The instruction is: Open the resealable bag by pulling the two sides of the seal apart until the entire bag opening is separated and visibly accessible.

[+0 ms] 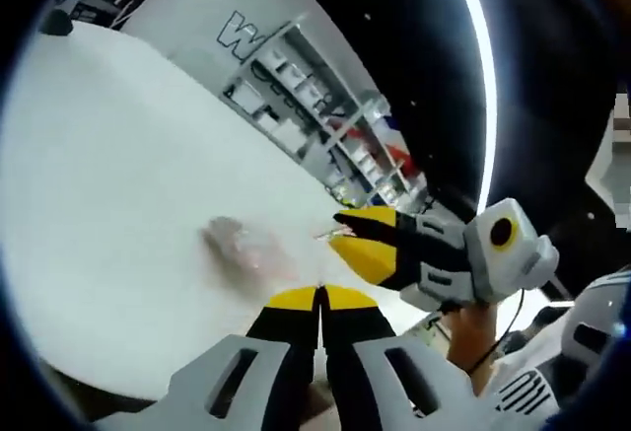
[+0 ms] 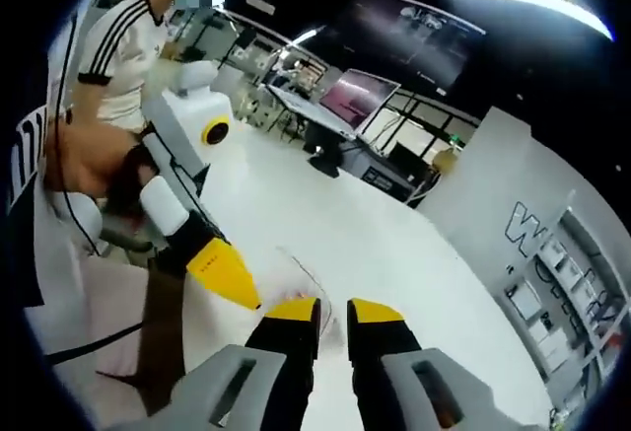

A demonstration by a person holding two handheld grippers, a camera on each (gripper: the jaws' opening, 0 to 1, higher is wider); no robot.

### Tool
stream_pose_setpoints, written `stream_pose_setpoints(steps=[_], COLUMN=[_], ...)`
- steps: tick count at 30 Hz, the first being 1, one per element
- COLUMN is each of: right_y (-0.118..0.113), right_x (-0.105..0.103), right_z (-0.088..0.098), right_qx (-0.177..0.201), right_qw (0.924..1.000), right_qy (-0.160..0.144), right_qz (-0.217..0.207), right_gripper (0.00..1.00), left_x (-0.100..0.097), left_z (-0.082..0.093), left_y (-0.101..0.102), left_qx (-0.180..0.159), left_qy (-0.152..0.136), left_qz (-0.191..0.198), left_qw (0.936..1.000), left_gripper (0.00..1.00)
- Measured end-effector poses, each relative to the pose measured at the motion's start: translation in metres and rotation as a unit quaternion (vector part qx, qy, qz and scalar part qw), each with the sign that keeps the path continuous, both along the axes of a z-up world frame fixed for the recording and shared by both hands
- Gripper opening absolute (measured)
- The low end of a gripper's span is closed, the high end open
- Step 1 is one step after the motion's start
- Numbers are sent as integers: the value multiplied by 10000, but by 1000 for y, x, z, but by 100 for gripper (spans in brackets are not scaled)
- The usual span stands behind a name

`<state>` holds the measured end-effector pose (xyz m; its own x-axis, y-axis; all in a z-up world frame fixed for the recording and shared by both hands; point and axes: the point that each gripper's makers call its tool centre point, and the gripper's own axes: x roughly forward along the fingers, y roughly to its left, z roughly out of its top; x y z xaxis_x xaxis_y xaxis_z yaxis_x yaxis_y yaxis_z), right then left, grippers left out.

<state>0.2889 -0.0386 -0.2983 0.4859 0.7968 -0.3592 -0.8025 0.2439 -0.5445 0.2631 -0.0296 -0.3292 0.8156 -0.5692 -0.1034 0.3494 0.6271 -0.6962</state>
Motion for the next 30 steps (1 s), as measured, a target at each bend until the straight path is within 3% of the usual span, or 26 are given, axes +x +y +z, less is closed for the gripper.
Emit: stream_pose_setpoints(steps=[7, 11, 14, 21, 23, 24, 30], right_y=[6, 10, 9, 6, 6, 6, 6], right_x=[-5, -18, -19, -6, 2, 1, -7], right_z=[-11, -6, -11, -18, -4, -2, -14], right_qx=[-3, 213, 108, -173, 50, 83, -45], right_qw=[9998, 9988, 9988, 9997, 9994, 9992, 9999], right_qy=[178, 404, 433, 189, -235, -308, -87], right_qz=[22, 190, 183, -39, -242, -240, -125], right_gripper=[8, 9, 11, 9, 9, 9, 9], left_x=[-2, -2, -2, -3, -4, -4, -3], left_z=[0, -1, 0, -2, -4, -4, -3], left_y=[-4, -3, -3, -5, -5, -5, -4], left_qx=[109, 120, 193, 243, 256, 254, 325], left_qy=[-33, -21, -54, -46, -27, -27, -63], left_qz=[-68, -50, -47, -90, -106, -107, -79], left_qw=[9999, 9999, 9998, 9997, 9996, 9996, 9994], left_gripper=[1, 1, 1, 1, 1, 1, 1])
